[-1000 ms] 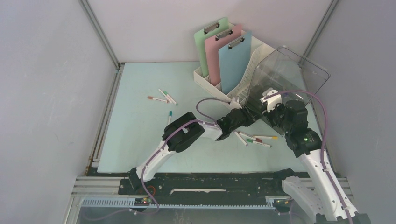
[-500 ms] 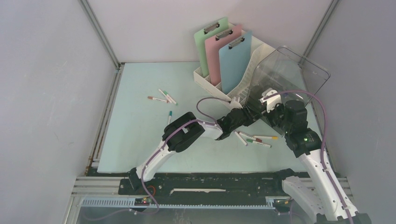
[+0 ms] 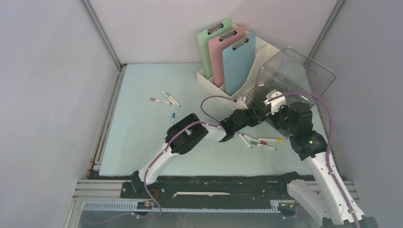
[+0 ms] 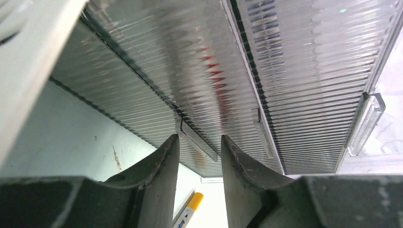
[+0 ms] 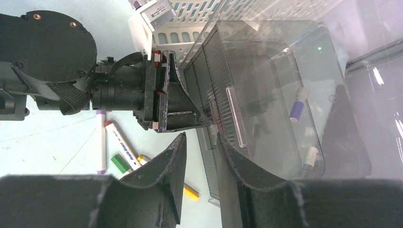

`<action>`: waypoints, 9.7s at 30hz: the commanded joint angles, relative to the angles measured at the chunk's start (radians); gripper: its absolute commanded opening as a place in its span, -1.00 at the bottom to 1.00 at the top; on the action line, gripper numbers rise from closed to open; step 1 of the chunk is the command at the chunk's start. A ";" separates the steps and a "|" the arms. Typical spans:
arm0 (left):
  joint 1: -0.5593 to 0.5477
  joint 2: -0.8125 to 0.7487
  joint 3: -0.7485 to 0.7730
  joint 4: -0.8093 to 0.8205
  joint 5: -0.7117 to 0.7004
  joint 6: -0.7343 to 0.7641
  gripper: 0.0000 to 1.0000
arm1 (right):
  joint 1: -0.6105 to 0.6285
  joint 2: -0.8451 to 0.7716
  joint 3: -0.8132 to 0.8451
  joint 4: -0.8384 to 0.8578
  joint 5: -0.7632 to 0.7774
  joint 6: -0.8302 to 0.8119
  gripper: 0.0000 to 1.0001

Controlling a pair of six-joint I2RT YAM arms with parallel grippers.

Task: Organize the desk
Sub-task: Open the drawer in the storage box, then pick up the stationery from the center of the board, then place the stationery in the drawer, then pick up the stationery from the center of the board.

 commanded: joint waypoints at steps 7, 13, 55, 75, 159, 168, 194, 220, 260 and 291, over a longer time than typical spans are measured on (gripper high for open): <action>0.016 0.037 0.064 0.011 0.029 0.010 -0.15 | 0.012 -0.007 -0.005 0.031 0.015 -0.002 -0.25; 0.027 0.053 0.089 0.020 0.033 0.021 -0.24 | 0.011 -0.008 -0.005 0.031 0.015 -0.003 -0.26; 0.043 -0.268 -0.536 0.401 -0.020 0.071 -0.73 | 0.018 0.007 -0.011 0.000 -0.038 -0.038 -0.25; 0.041 -0.642 -0.941 0.396 -0.142 0.322 -0.03 | 0.088 0.127 0.028 -0.278 -0.413 -0.246 -0.13; 0.086 -1.261 -1.456 0.132 -0.497 0.465 1.00 | 0.463 0.873 0.099 -0.147 0.009 0.074 -0.48; 0.085 -1.303 -1.476 0.156 -0.451 0.467 1.00 | 0.477 0.800 0.120 -0.171 -0.015 0.047 -1.00; 0.063 -0.822 -1.304 0.593 -0.031 0.318 1.00 | 0.072 0.416 0.075 -0.175 -0.010 -0.016 -1.00; -0.136 -0.909 -0.988 -0.078 -0.210 0.589 1.00 | 0.073 0.444 0.067 -0.187 -0.032 -0.014 -0.13; 0.387 -1.089 -0.853 -0.936 -0.446 0.631 0.94 | 0.118 0.446 0.066 -0.205 -0.028 -0.040 -0.11; 0.503 -0.799 -0.682 -1.086 -0.291 0.678 -0.68 | 0.143 0.445 0.067 -0.210 -0.048 -0.043 -0.11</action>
